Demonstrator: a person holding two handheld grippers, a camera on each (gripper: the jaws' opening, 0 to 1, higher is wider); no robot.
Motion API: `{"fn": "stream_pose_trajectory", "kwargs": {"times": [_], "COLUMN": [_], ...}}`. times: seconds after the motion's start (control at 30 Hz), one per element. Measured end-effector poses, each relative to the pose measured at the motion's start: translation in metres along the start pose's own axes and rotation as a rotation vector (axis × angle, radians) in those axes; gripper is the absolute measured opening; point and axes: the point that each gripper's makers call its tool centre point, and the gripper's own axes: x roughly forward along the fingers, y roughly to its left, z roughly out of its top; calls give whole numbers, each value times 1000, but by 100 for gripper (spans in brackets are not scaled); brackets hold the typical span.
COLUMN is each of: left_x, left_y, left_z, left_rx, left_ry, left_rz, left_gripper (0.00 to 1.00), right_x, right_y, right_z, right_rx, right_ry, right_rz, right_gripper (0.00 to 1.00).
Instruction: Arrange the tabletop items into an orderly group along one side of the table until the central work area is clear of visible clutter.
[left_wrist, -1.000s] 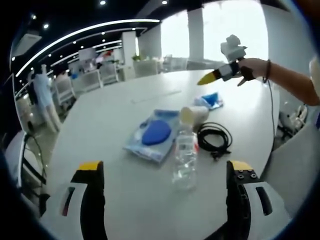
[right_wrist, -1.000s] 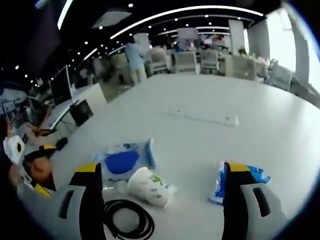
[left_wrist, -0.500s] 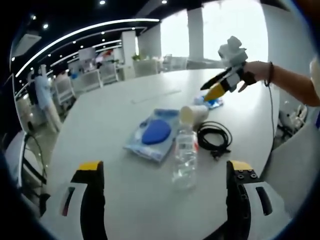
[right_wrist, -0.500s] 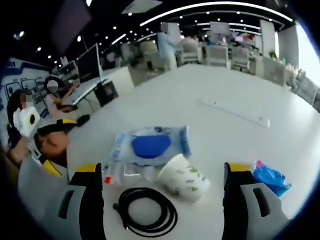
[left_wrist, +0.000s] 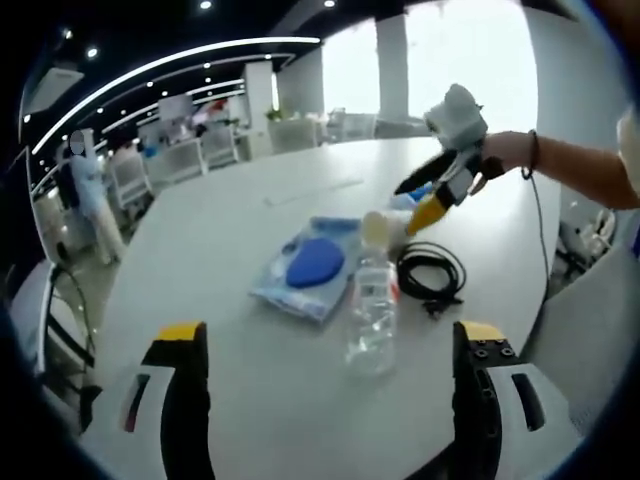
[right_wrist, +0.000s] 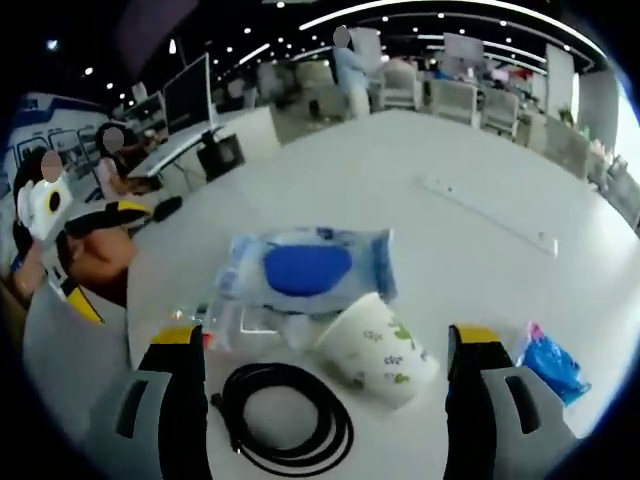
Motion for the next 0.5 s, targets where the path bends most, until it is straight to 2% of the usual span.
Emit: {"fn": "stream_pose_trajectory", "kwargs": {"times": [0.3,0.5], "left_x": [-2,-2], "left_y": [2,2], "left_z": [-1,-2], "left_rx": [-6,-10], "left_ry": [2,3], "left_rz": [4,4], "left_gripper": [98,98], "right_x": [14,18], "right_y": [-9,-14], "right_z": [-17,-24], "right_rx": [-96,-90], "right_ry": [58,71], "right_rz": [14,18], "right_gripper": [100,99]}}
